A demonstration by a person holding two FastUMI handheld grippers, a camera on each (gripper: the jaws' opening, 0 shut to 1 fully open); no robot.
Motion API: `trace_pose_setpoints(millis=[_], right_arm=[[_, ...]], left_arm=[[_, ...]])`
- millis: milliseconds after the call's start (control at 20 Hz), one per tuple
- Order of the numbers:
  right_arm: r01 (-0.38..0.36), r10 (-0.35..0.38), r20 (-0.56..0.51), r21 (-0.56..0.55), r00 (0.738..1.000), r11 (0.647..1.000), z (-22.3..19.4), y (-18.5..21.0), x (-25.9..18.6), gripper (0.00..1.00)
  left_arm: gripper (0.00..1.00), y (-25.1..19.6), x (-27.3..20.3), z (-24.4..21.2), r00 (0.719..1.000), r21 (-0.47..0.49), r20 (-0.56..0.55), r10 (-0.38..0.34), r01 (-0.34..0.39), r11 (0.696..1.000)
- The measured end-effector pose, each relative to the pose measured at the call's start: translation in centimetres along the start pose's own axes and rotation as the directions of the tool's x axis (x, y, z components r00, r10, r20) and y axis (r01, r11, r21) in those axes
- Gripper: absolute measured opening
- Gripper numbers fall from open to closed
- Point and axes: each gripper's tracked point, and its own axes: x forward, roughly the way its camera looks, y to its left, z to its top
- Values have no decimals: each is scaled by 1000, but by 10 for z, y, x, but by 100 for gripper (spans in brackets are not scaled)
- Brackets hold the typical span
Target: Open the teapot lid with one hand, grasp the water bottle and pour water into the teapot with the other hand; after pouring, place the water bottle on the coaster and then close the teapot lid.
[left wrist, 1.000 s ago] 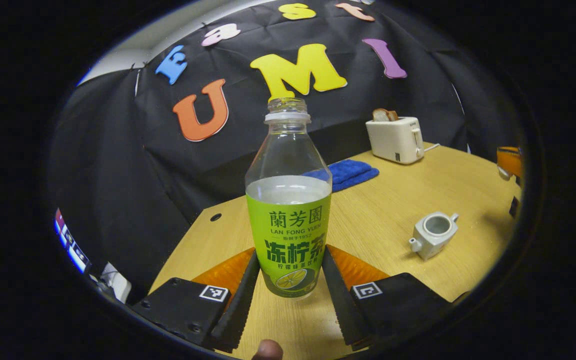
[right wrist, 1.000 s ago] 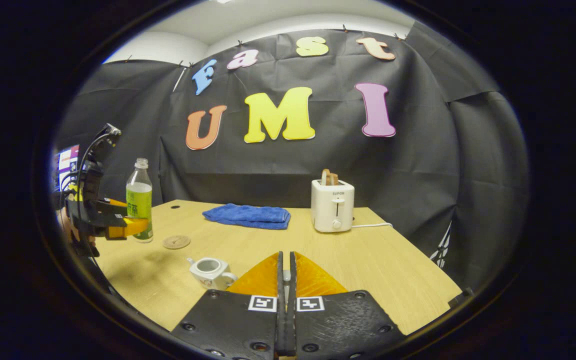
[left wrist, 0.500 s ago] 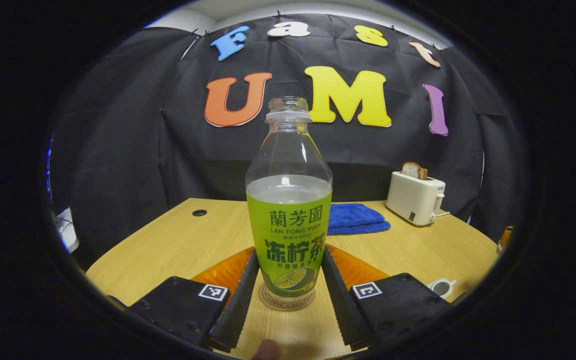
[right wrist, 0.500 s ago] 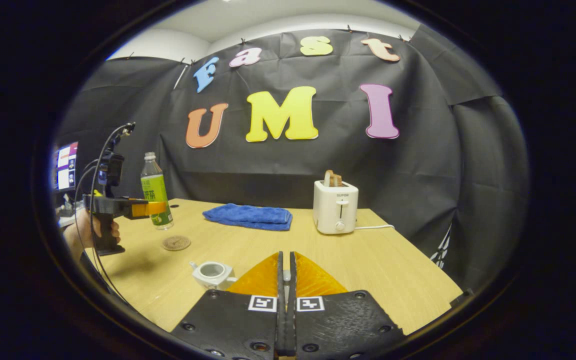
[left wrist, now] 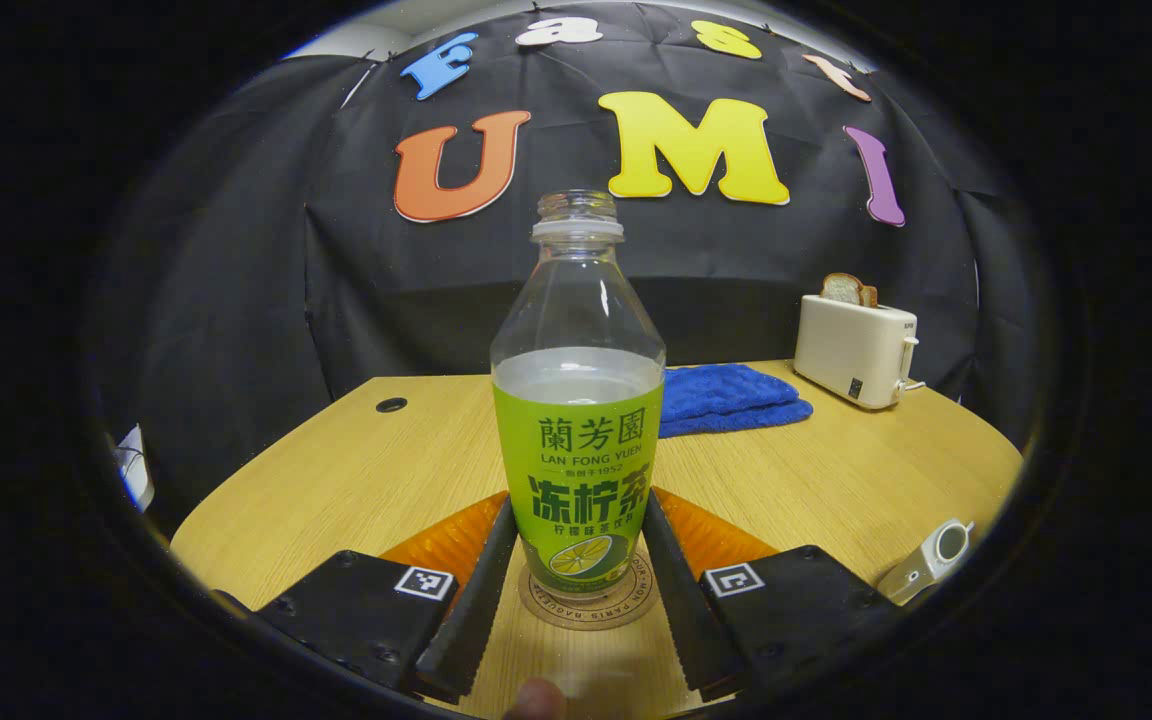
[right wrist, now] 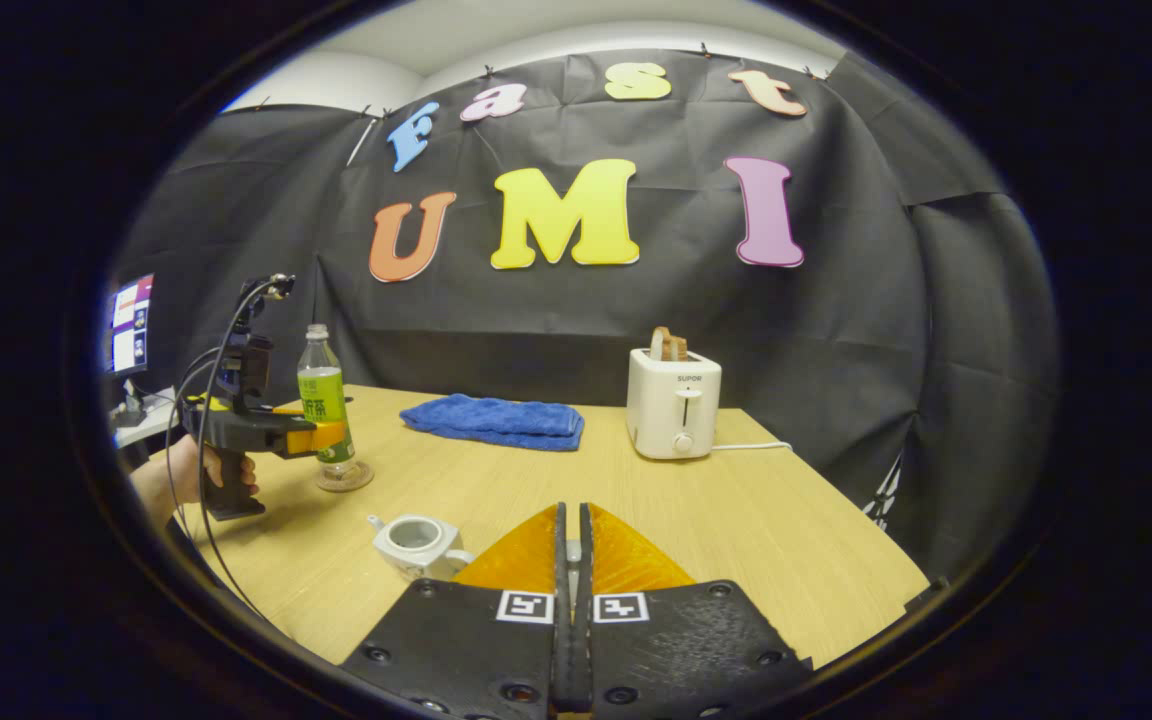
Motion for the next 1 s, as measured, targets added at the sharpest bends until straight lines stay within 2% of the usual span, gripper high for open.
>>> trace_pose_setpoints(millis=[100,500,550,600,700,750,850,1000], right_arm=[[-3,3,-4,-2,1000,1000,-1,1,0,0],[-22,22,-6,-12,1000,1000,-2,11,0,2],[-24,24,-6,-12,1000,1000,-2,12,0,0],[-27,26,-6,-14,1000,1000,-2,14,0,3],[-31,31,-3,-20,1000,999,0,18,-1,0],[-33,33,0,-23,999,999,2,21,-2,2],[-40,40,9,-27,999,999,5,25,-4,0],[-67,68,21,-39,997,997,11,38,0,2]], left_arm=[[76,-1,1,-4,1000,1,-12,-1,1,1000],[79,4,-1,-12,999,-31,-20,26,-27,999],[80,4,-2,-13,999,-32,-20,26,-26,999],[80,3,-3,-12,1000,-34,-20,21,-22,999],[95,5,-7,-10,999,-26,-13,32,-32,999],[100,5,-7,-9,999,-24,-10,34,-34,999],[100,8,-9,-7,999,-24,-7,40,-40,999],[100,16,-26,-7,998,-35,-2,65,-65,997]])
